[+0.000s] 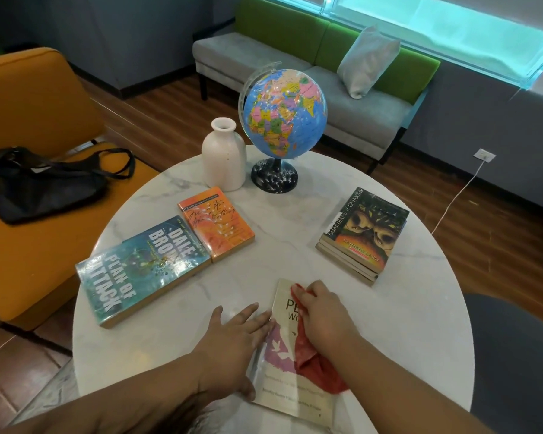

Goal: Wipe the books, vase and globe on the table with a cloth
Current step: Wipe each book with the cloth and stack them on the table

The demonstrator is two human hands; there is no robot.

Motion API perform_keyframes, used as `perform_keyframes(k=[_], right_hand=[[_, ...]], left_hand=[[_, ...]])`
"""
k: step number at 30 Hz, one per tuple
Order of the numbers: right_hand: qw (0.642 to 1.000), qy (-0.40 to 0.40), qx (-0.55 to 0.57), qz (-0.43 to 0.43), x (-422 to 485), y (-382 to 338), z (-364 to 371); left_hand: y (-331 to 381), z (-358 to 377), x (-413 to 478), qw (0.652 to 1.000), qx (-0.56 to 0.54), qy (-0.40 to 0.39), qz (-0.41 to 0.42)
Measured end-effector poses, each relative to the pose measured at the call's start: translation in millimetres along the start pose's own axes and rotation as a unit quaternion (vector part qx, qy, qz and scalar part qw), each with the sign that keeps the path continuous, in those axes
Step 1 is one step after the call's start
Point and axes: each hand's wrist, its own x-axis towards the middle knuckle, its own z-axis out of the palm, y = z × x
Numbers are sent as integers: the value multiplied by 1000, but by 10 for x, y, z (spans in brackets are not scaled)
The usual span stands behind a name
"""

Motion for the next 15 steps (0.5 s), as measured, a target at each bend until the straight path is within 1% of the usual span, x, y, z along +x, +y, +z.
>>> perform_keyframes(k=[1,3,4,6,7,8,9,12,14,15], right_hand=[[999,-19,-18,-28,-31,-10,7],[998,-38,-3,-58,-120,10,-2],[998,-30,20,-50,-144,38,-7],[997,3,78,12,-94,69,-35],[996,21,80,35,-36,70,-48],[997,22,58,44,26,46,-62],[999,9,27,38,77,9,-79],[998,-33,-41,-28,101,-136,-116],[995,-63,-35,-74,32,-124,-104],[994,-71,-5,-82,-2,-87,-96]], left_hand=[[-6,12,0,1000,-1,2,-1],[-16,19,-3,1000,-5,3,-1],[-18,15,-7,1000,-8,2,0],[-12,3,-12,1000,-12,0,1],[-10,2,-11,1000,-12,0,2],[-9,2,-9,1000,-13,0,2],[-6,7,-7,1000,-14,-1,2],[-10,9,-6,1000,-6,-3,1],[0,-4,-12,1000,1,-4,2],[1,-13,-17,1000,2,-5,3]])
